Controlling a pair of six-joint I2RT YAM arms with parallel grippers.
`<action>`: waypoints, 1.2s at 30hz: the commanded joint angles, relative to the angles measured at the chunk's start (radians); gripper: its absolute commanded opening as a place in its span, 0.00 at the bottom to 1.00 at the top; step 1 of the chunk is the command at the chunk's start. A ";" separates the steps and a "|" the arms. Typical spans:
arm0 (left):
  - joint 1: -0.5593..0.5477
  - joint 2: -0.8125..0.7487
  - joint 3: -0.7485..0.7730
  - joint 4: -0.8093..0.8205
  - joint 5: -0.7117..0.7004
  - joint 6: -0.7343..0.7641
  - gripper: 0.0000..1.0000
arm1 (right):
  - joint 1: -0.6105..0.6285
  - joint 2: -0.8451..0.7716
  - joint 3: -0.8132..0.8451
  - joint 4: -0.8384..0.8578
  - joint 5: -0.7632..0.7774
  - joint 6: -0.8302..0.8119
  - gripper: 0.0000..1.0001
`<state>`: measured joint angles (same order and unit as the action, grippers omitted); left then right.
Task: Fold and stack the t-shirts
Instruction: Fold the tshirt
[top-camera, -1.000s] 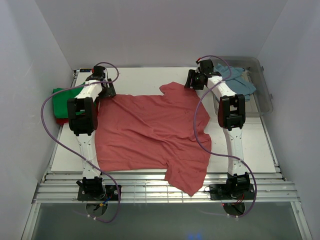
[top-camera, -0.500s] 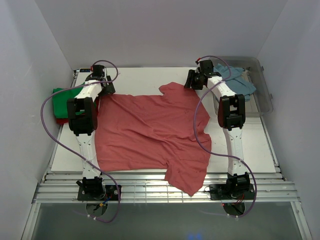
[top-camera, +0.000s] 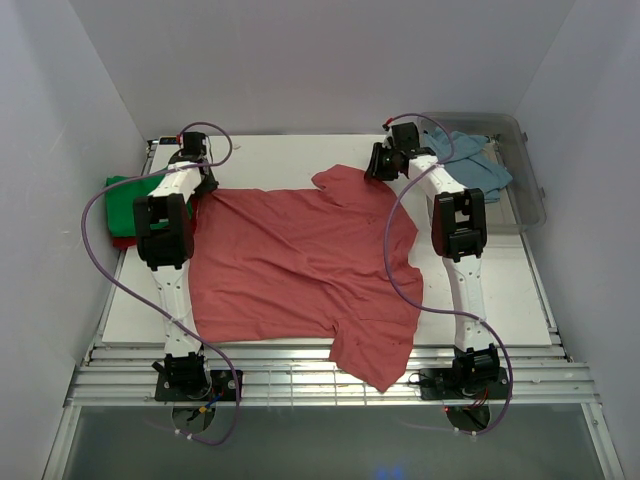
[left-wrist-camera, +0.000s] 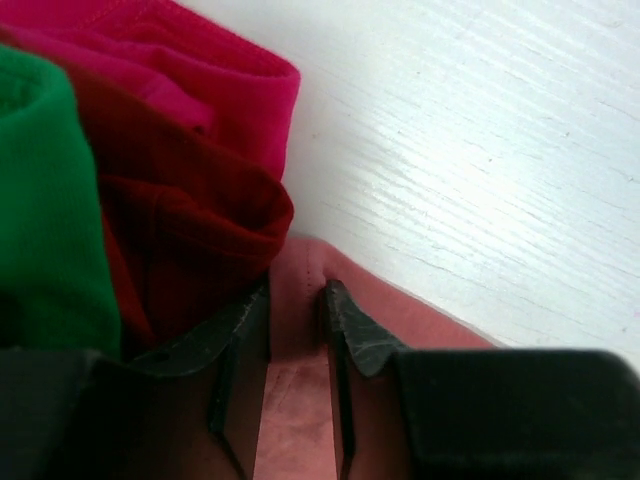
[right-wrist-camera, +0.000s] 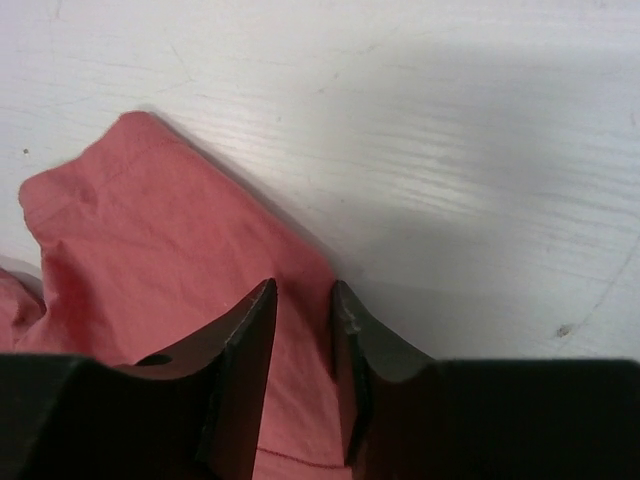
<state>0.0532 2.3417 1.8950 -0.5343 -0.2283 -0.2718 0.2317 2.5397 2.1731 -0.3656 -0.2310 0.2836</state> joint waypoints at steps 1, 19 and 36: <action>0.007 0.011 0.033 0.020 -0.009 0.000 0.35 | 0.012 0.040 -0.036 -0.055 0.007 0.000 0.34; 0.005 -0.064 0.061 0.053 0.096 -0.014 0.00 | -0.051 -0.136 -0.044 -0.052 0.131 -0.011 0.08; 0.007 -0.312 -0.206 0.244 0.227 0.002 0.00 | -0.075 -0.473 -0.265 -0.039 0.041 -0.073 0.08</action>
<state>0.0532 2.1254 1.7290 -0.3576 -0.0349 -0.2771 0.1547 2.1315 1.9831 -0.4301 -0.1642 0.2401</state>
